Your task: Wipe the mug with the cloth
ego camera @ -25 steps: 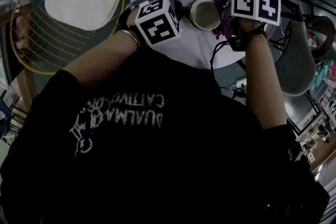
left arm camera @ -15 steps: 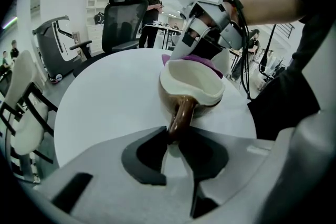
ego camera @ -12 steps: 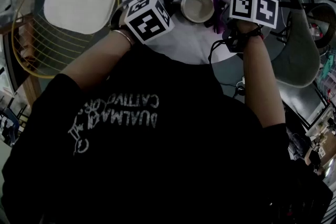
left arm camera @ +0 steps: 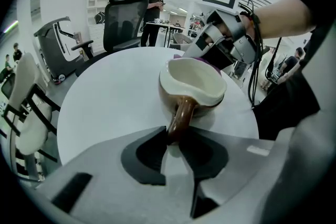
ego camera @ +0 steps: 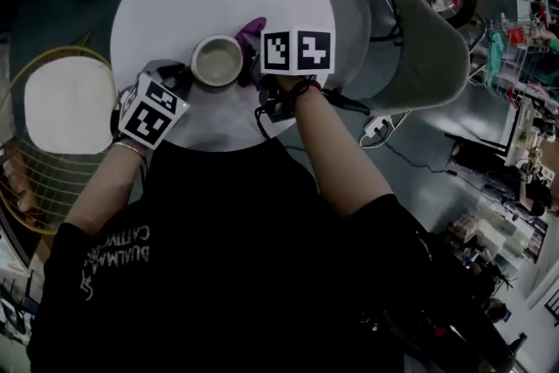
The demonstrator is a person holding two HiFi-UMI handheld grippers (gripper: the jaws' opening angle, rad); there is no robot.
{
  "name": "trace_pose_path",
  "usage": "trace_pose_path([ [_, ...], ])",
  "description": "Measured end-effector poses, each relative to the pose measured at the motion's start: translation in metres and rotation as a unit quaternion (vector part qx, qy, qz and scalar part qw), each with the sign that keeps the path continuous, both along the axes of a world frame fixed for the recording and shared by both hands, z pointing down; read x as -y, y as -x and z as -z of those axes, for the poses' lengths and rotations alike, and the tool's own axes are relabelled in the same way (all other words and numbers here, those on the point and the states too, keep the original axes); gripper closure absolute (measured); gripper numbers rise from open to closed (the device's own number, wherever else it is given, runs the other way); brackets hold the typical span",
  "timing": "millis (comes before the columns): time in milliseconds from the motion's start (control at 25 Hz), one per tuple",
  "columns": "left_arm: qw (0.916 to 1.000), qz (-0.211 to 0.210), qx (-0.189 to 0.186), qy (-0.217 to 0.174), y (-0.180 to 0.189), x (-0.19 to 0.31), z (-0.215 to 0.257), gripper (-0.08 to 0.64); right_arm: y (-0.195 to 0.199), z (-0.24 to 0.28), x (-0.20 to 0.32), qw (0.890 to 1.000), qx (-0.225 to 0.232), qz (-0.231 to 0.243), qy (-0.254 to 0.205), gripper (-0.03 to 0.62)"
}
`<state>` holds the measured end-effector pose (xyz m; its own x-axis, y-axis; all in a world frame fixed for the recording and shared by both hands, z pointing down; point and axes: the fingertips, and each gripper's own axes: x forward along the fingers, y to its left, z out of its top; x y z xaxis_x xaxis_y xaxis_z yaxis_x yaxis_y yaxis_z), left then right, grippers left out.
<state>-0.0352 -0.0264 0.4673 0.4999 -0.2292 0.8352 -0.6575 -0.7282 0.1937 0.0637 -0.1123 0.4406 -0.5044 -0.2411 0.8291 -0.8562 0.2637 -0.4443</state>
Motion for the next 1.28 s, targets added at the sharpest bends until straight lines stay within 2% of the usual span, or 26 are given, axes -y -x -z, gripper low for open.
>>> trace_pose_path([
  [560, 0.9999, -0.015, 0.006, -0.001, -0.011, 0.003, 0.003, 0.486, -0.026, 0.004, -0.014, 0.995, 0.007, -0.094, -0.031, 0.569],
  [880, 0.9997, -0.019, 0.018, -0.003, -0.012, -0.003, 0.0, 0.486, -0.029, 0.0, -0.027, 0.996, 0.017, -0.086, -0.026, 0.569],
  [1280, 0.999, -0.01, 0.044, 0.0, -0.017, 0.001, -0.003, 0.483, -0.032, -0.003, -0.025, 0.995, 0.071, -0.068, -0.011, 0.569],
])
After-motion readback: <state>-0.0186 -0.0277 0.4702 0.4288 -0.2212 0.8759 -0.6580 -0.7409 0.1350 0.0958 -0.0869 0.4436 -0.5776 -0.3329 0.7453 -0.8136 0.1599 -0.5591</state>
